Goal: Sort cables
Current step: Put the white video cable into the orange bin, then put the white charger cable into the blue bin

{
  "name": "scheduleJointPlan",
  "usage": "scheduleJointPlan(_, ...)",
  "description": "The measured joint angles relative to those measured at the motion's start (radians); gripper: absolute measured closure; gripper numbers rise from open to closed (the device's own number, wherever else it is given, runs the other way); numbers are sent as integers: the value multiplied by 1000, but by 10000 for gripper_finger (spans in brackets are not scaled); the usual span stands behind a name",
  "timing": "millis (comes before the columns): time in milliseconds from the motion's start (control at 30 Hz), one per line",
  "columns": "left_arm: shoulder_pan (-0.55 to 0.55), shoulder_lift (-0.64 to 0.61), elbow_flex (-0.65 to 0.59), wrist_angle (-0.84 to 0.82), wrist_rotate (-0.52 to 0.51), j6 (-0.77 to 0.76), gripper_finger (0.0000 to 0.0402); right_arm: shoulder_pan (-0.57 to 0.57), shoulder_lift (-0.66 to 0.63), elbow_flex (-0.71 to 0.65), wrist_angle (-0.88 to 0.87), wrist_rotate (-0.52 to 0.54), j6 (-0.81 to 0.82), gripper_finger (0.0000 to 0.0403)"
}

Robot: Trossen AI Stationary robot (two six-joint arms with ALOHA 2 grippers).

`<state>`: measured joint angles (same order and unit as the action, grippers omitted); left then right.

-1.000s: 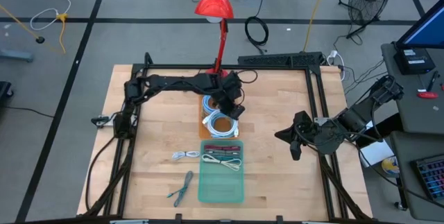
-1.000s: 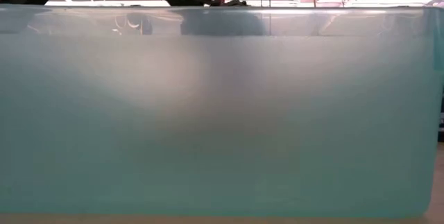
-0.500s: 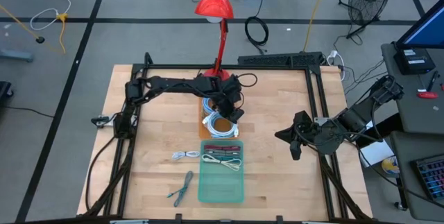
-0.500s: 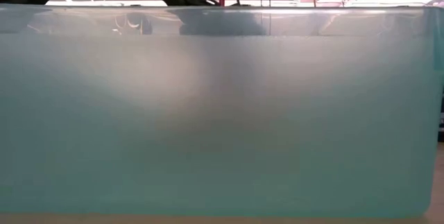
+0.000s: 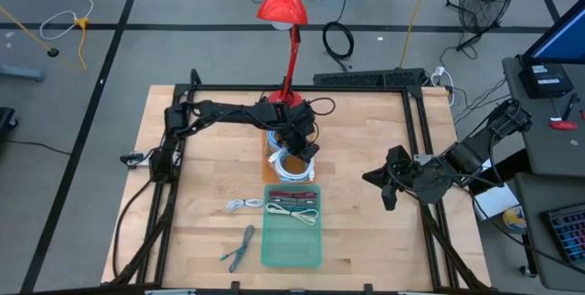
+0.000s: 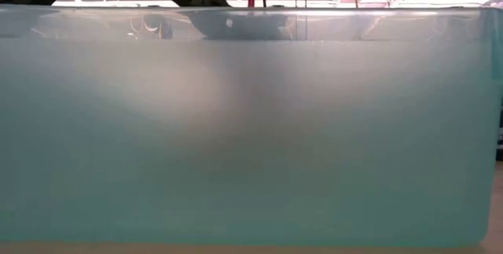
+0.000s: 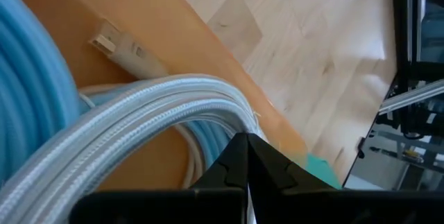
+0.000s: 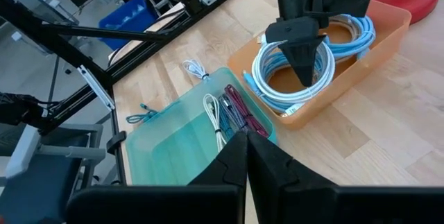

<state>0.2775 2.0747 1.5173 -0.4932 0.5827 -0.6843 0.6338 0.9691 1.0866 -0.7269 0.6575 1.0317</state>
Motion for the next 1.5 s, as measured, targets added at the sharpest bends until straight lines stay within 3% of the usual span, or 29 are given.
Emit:
scheduleJointPlan(267, 0, -19, -1, 0, -5, -11, 401, 0, 0, 0, 0, 0, 2, 403)
scheduleJointPlan(567, 19, -125, 0, -11, -34, -16, 402, 0, 0, 0, 5, 4, 3, 403)
scheduleJointPlan(767, -25, -253, 0, -142, -84, 49, 402, 0, 0, 0, 5, 3, 10, 403)
scheduleJointPlan(1033, -241, -464, -2, -527, -371, 117, 402, 0, 0, 0, 2, 1, 11, 403)
scheduleJointPlan(1200, -439, -566, -95, -533, -523, 12, 402, -11, 0, 0, 1, 0, -1, 403)
scheduleJointPlan(1500, -711, -654, -460, -438, -789, -314, 401, -53, 0, 0, -5, -4, -4, 403)
